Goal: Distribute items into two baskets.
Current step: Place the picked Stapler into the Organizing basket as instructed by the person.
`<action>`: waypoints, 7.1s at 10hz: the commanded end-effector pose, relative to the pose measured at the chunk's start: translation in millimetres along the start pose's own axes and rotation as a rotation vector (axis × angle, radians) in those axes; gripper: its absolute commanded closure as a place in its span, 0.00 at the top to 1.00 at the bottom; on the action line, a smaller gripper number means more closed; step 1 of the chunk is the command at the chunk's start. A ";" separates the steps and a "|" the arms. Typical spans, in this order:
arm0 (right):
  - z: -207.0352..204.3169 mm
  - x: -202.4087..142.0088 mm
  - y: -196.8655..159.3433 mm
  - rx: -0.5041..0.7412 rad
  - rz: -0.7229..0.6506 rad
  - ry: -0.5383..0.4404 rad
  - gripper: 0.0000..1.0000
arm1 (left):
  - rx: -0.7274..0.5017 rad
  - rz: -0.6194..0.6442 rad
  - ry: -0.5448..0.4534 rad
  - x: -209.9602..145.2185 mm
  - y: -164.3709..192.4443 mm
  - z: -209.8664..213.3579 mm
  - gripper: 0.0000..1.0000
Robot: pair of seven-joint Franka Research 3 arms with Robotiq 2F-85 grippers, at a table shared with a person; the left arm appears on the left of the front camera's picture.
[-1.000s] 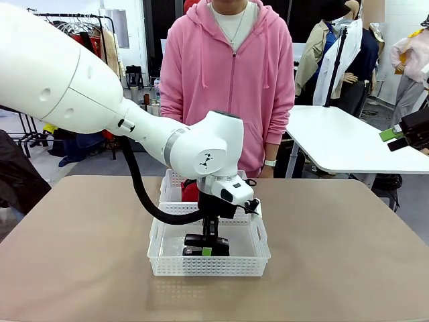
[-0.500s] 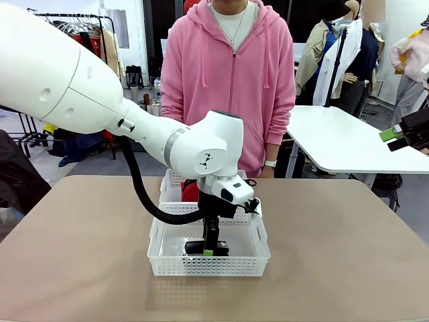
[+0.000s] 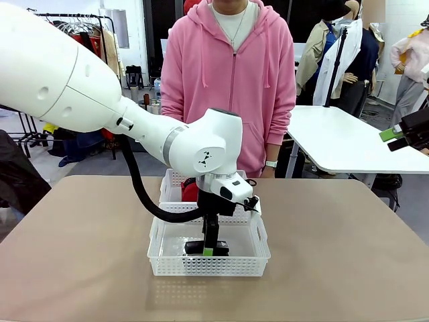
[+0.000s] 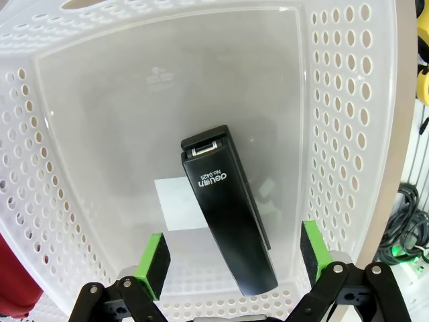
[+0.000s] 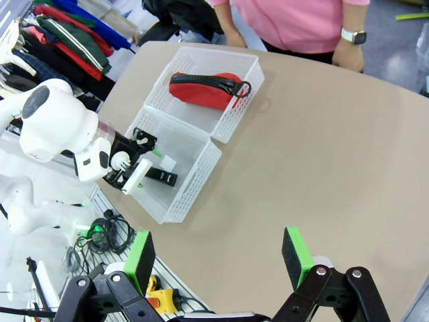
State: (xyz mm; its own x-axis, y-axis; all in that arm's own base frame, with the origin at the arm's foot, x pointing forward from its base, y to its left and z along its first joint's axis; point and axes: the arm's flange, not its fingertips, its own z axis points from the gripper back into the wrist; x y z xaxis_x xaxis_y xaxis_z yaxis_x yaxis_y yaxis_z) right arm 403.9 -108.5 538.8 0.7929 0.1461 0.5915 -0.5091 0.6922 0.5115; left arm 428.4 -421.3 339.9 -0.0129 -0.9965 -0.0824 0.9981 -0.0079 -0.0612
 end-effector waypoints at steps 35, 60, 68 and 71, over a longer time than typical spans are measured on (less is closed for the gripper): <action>1.3 1.2 2.0 -0.005 -0.012 0.005 1.00 | 0.108 0.377 -0.238 -132.4 36.3 181.3 1.00; 1.3 1.2 2.0 -0.005 -0.012 0.005 1.00 | 0.333 1.139 -1.231 -507.7 -180.6 203.3 1.00; 1.3 1.2 2.0 -0.005 -0.012 0.005 1.00 | 0.344 1.144 -1.202 -521.6 -171.2 225.0 1.00; 1.3 1.2 2.0 -0.005 -0.012 0.005 1.00 | 0.344 1.144 -1.202 -521.6 -171.2 225.0 1.00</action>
State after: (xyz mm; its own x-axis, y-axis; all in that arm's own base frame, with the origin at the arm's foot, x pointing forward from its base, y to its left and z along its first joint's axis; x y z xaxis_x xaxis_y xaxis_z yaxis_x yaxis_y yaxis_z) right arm 404.1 -108.7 538.6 0.7934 0.1460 0.5909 -0.5087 0.6922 0.5120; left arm 278.0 80.2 616.9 0.5650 0.0057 0.8251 0.4293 0.8519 -0.2999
